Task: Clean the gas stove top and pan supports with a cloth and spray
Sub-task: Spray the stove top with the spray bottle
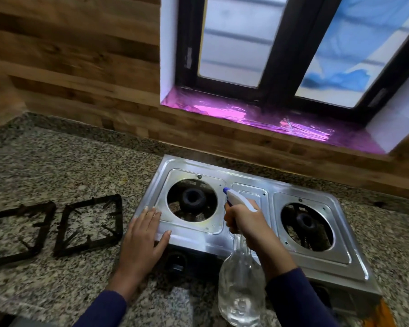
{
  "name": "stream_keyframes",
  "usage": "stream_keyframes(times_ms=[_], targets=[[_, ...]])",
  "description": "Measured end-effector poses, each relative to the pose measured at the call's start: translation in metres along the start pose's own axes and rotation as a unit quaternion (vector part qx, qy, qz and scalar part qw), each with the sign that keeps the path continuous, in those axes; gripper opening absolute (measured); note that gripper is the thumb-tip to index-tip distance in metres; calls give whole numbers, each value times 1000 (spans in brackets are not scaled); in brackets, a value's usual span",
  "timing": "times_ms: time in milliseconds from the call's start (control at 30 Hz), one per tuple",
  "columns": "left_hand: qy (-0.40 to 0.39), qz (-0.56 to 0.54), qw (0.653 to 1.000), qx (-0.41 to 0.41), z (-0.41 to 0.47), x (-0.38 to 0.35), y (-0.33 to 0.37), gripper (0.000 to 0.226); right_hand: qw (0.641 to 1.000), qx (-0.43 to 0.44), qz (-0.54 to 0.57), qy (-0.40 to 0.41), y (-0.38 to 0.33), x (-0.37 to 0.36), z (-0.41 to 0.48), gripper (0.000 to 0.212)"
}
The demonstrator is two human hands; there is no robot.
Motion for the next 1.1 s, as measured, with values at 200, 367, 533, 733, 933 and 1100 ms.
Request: stream_keyframes(times_ms=[200, 367, 533, 733, 933, 1100], targets=[[10, 2, 999, 32, -6, 7, -21, 71, 998, 2, -39, -53, -1, -33, -6, 18], [14, -7, 999, 35, -9, 11, -27, 71, 992, -16, -50, -111, 15, -54, -15, 8], [8, -12, 999, 29, -10, 11, -32, 72, 984, -5, -87, -153, 29, -60, -31, 18], [-4, -15, 1000, 3, -8, 8, -36, 75, 981, -65, -70, -168, 58, -60, -41, 40], [-9, -22, 998, -61, -1, 1, -17, 68, 984, -55, -154, -72, 82, -24, -47, 32], [-21, -70, 981, -178, -9, -19, 42, 56, 984, -55, -163, 42, 97, 36, -61, 14]])
Point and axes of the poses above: each hand's wrist, its own z-axis towards the middle knuckle, its own x-axis out of the back of the hand, y = z × x, the point moved 7 cm from there along z, towards the middle knuckle, and after that the axes turned 9 degrees about y, right-handed, at the moved point
